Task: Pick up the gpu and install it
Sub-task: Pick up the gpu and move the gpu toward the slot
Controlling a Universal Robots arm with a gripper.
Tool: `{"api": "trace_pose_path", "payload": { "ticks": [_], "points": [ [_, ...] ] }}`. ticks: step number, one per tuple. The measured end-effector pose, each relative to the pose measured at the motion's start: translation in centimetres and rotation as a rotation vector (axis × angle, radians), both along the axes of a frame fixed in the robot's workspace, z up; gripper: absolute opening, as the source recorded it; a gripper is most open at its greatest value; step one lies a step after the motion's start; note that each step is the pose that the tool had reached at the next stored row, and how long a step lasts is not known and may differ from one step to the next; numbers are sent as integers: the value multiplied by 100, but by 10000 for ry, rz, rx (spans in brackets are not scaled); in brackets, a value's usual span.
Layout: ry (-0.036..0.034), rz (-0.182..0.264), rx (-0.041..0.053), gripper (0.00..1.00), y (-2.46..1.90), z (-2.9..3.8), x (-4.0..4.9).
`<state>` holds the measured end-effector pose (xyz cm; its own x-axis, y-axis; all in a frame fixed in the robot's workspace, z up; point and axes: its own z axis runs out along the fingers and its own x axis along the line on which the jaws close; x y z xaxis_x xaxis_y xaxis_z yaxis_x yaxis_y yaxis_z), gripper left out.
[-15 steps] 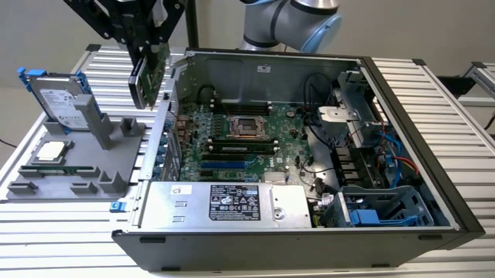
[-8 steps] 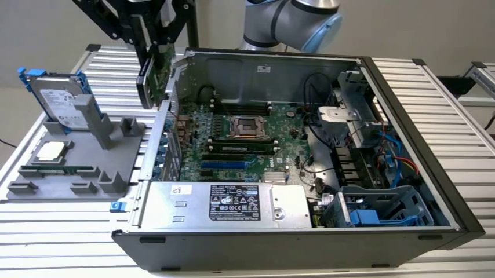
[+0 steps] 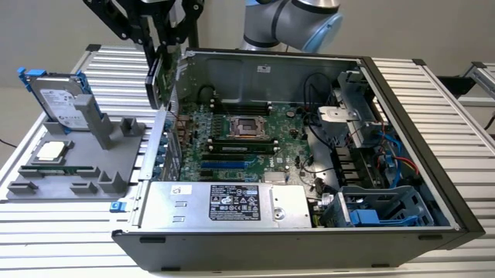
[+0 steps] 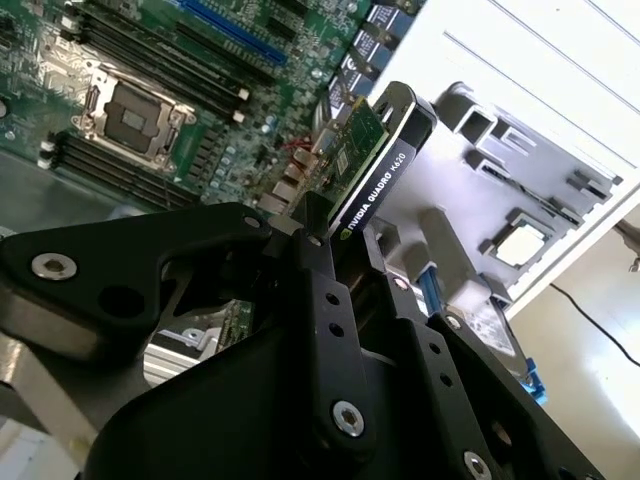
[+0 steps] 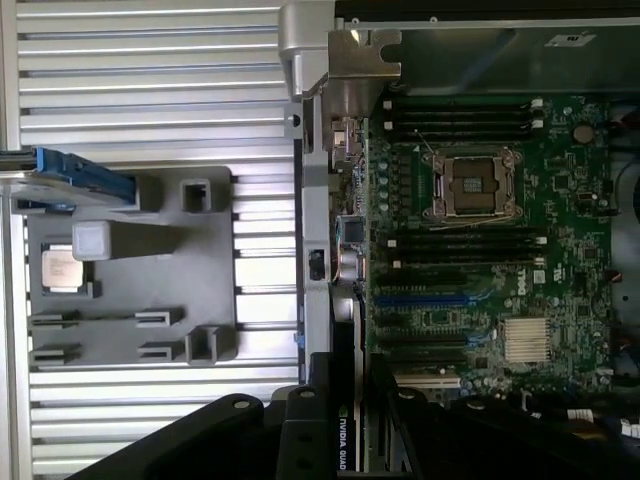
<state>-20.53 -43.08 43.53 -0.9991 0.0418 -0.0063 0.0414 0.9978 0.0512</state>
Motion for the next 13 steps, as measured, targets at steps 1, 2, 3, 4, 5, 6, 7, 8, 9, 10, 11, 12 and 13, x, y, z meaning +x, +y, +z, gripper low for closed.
{"api": "trace_pose_path", "payload": {
  "ticks": [1,2,3,4,5,6,7,8,9,10,11,12,13],
  "points": [
    [0,0,0,0,0,0,12],
    [0,1,0,0,0,0,25],
    [0,1,0,0,0,0,37],
    [1,0,-1,0,0,0,49],
    [1,1,0,0,0,0,62],
    [1,1,0,0,0,0,73],
    [1,0,0,0,0,0,85],
    [1,1,0,0,0,0,98],
    [1,0,0,0,0,0,109],
    [0,0,0,0,0,0,122],
    [0,1,1,0,0,0,133],
    [1,0,0,0,0,0,145],
    [1,0,0,0,0,0,156]
  ]
}}
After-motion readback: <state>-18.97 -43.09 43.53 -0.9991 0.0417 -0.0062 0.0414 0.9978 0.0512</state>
